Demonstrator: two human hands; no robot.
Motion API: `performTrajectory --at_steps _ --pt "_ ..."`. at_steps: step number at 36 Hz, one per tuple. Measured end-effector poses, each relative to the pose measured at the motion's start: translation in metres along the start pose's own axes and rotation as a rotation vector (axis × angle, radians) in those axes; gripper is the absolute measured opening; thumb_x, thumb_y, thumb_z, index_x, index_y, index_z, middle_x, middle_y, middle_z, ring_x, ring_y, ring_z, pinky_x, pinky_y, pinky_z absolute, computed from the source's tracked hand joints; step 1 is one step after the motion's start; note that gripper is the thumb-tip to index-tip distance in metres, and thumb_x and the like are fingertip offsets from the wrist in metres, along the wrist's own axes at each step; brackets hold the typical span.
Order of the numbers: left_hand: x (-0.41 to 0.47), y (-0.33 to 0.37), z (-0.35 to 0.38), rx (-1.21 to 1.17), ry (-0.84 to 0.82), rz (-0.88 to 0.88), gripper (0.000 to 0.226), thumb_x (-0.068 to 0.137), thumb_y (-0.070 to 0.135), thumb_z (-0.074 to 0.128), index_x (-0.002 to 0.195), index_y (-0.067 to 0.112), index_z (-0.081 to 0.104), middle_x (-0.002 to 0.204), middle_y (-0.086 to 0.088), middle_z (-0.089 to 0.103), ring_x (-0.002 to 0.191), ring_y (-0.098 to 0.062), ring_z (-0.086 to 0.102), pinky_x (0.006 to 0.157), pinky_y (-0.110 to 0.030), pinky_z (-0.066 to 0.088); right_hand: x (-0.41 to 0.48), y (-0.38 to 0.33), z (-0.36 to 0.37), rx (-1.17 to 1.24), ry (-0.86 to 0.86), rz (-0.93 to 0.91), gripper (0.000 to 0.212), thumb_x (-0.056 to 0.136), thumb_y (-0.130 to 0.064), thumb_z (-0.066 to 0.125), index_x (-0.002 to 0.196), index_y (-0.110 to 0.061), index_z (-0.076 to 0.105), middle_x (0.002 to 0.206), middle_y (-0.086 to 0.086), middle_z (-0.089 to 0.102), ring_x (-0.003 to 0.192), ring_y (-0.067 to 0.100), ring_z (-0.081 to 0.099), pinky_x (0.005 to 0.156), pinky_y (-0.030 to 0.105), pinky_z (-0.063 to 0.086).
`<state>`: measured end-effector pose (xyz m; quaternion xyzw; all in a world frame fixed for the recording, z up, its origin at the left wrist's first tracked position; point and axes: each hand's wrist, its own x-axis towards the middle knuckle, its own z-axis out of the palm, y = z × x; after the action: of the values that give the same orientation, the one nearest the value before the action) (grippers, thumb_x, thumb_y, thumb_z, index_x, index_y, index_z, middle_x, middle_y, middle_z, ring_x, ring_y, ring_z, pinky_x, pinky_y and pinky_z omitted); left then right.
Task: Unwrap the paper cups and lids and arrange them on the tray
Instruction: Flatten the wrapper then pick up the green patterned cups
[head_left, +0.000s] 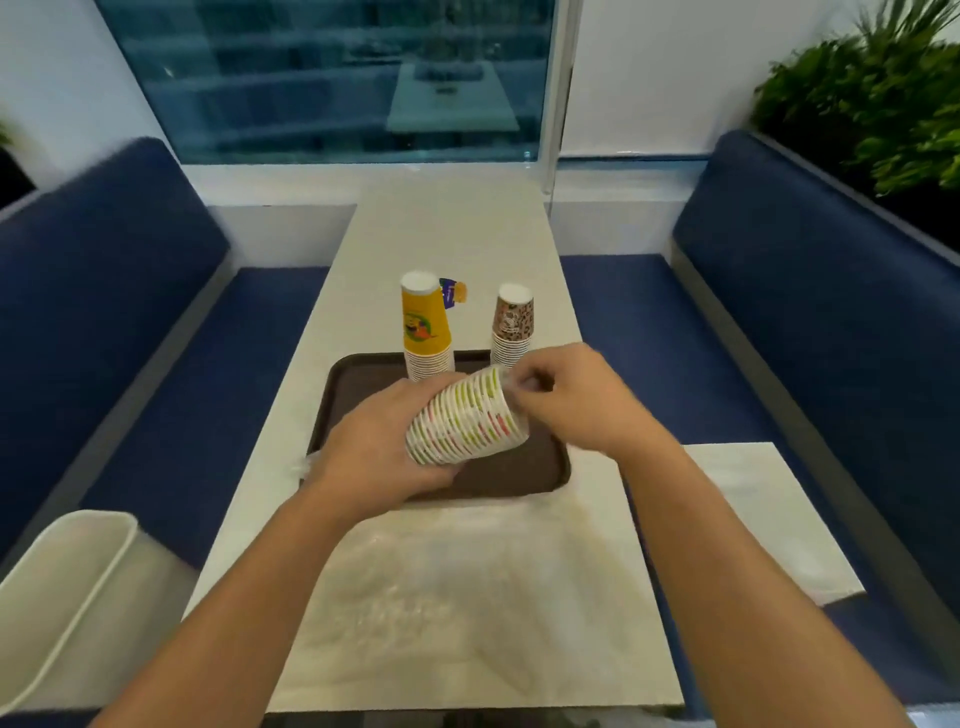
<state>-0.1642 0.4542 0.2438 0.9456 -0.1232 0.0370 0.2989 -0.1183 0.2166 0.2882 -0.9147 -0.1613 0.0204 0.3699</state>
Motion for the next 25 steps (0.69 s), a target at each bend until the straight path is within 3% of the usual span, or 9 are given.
performTrajectory --at_steps 3,8,10,12,14,17,19,23,25 --pt "-0.006 -0.03 -0.019 0.053 0.012 -0.062 0.09 0.069 0.058 0.087 0.143 0.061 0.035 0.114 0.022 0.061 0.102 -0.006 0.065 0.081 -0.036 0.061 0.006 0.009 -0.023 0.241 0.261 0.076 0.008 0.093 -0.022 0.073 0.085 -0.021 0.075 0.077 0.006 0.068 0.065 0.006 0.055 0.059 0.022 0.046" --pt "-0.012 -0.047 -0.037 -0.025 0.021 -0.084 0.079 0.071 0.052 0.09 0.136 0.057 0.044 0.117 0.024 0.064 0.103 -0.005 0.067 0.083 -0.032 0.059 0.018 0.008 -0.026 0.823 0.67 0.318 0.011 0.094 -0.017 0.062 0.085 -0.017 0.069 0.076 0.003 0.063 0.068 0.017 0.057 0.078 0.041 0.057" --pt "-0.015 -0.05 -0.039 -0.066 0.024 -0.089 0.079 0.071 0.05 0.091 0.136 0.055 0.046 0.118 0.024 0.065 0.105 -0.005 0.067 0.086 -0.034 0.059 0.022 0.001 -0.015 0.878 0.576 0.44 0.013 0.092 -0.029 0.062 0.092 -0.018 0.069 0.087 0.005 0.068 0.077 0.022 0.064 0.078 0.041 0.058" --pt "-0.015 -0.052 -0.037 -0.072 0.014 -0.083 0.082 0.07 0.052 0.091 0.138 0.055 0.045 0.118 0.024 0.064 0.105 -0.005 0.067 0.086 -0.036 0.061 0.015 -0.006 0.005 0.713 0.228 0.325 0.032 0.089 -0.045 0.067 0.115 -0.027 0.068 0.108 0.001 0.073 0.093 0.024 0.072 0.077 0.039 0.063" --pt "-0.013 -0.053 -0.035 -0.055 -0.007 -0.078 0.085 0.069 0.055 0.091 0.139 0.056 0.043 0.118 0.024 0.063 0.104 -0.006 0.067 0.085 -0.035 0.062 0.003 -0.012 0.023 0.505 0.001 0.18 0.035 0.09 -0.038 0.074 0.124 -0.034 0.064 0.104 -0.007 0.075 0.088 0.015 0.074 0.077 0.033 0.063" --pt "-0.011 -0.057 -0.036 -0.015 -0.025 -0.086 0.084 0.068 0.055 0.09 0.137 0.057 0.042 0.115 0.025 0.064 0.1 -0.007 0.068 0.084 -0.035 0.064 0.007 -0.008 0.016 0.526 0.128 0.163 0.023 0.091 -0.003 0.068 0.106 -0.02 0.075 0.071 -0.001 0.069 0.06 0.012 0.059 0.066 0.029 0.055" --pt "-0.012 -0.059 -0.04 -0.024 -0.019 -0.098 0.082 0.069 0.05 0.091 0.135 0.056 0.043 0.114 0.025 0.064 0.1 -0.007 0.068 0.085 -0.036 0.063 0.014 0.006 -0.003 0.703 0.305 0.239 0.023 0.089 0.008 0.063 0.096 -0.01 0.077 0.075 0.009 0.067 0.057 0.014 0.048 0.057 0.028 0.045" --pt "-0.014 -0.058 -0.045 -0.075 -0.011 -0.097 0.081 0.071 0.046 0.092 0.137 0.054 0.046 0.117 0.025 0.065 0.104 -0.004 0.067 0.087 -0.035 0.062 0.019 0.022 -0.024 1.213 0.658 0.412 0.021 0.09 -0.008 0.065 0.109 -0.004 0.074 0.083 0.009 0.068 0.062 0.015 0.048 0.058 0.026 0.044" --pt "-0.014 -0.057 -0.044 -0.123 -0.001 -0.097 0.08 0.071 0.047 0.093 0.137 0.054 0.047 0.119 0.026 0.065 0.107 -0.004 0.067 0.088 -0.034 0.061 0.018 0.021 -0.016 1.253 0.614 0.443 0.028 0.09 -0.03 0.066 0.113 -0.014 0.07 0.085 0.004 0.067 0.067 0.017 0.053 0.062 0.03 0.047"
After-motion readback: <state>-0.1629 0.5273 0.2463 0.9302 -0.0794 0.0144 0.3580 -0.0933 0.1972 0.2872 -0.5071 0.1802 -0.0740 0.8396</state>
